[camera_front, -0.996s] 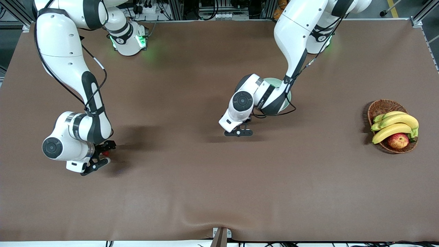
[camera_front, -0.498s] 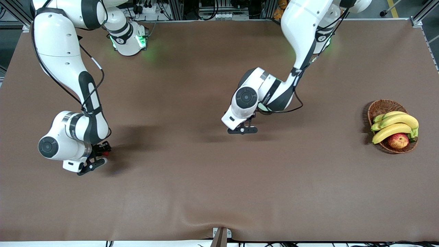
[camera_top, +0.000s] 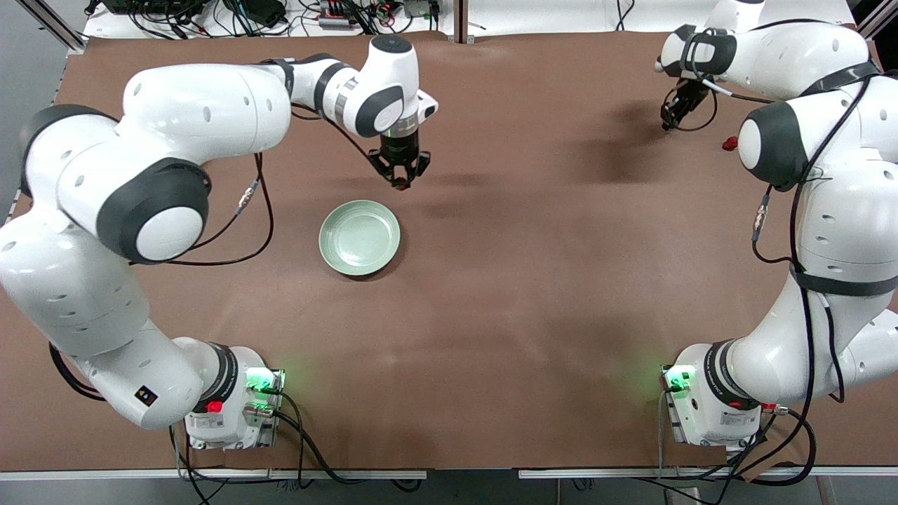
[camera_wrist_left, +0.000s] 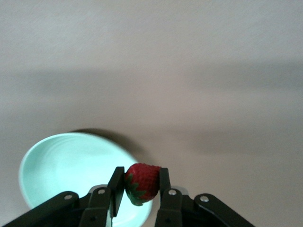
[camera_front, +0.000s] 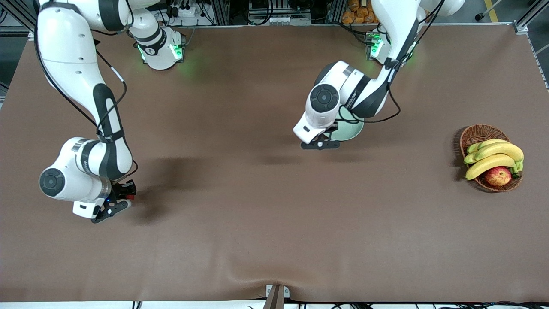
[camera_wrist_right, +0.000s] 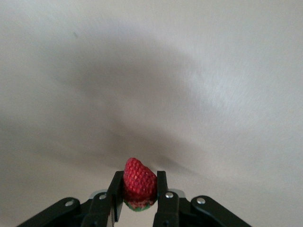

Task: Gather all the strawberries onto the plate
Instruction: 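Plate the strawberry with the left gripper while the right gripper carries another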

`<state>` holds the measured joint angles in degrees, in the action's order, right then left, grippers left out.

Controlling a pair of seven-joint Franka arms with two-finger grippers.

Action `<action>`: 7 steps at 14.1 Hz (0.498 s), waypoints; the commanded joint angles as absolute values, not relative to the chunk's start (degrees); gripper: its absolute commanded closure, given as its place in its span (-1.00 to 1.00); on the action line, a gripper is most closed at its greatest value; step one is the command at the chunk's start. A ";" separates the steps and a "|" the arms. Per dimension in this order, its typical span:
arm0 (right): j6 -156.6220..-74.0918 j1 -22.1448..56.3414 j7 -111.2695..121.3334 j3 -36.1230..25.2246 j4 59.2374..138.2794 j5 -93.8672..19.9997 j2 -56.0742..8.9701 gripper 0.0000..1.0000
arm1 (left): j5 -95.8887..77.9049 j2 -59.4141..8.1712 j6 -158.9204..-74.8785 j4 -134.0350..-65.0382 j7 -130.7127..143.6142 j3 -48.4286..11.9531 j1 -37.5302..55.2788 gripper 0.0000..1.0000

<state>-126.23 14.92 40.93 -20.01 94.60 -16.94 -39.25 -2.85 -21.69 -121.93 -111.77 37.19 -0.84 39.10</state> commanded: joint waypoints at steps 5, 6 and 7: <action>-126.38 22.40 40.69 -19.51 94.22 -29.06 -35.33 0.88 | 3.43 -16.96 -137.35 -128.92 37.35 -1.06 36.47 0.74; -126.56 24.24 40.69 -19.60 93.96 -31.53 -35.94 0.88 | 3.43 -17.22 -138.16 -129.54 37.35 -1.05 36.47 0.70; -126.56 26.00 40.26 -19.60 93.69 -33.73 -36.47 0.88 | 3.43 -17.31 -138.16 -129.72 37.35 -1.05 36.39 0.55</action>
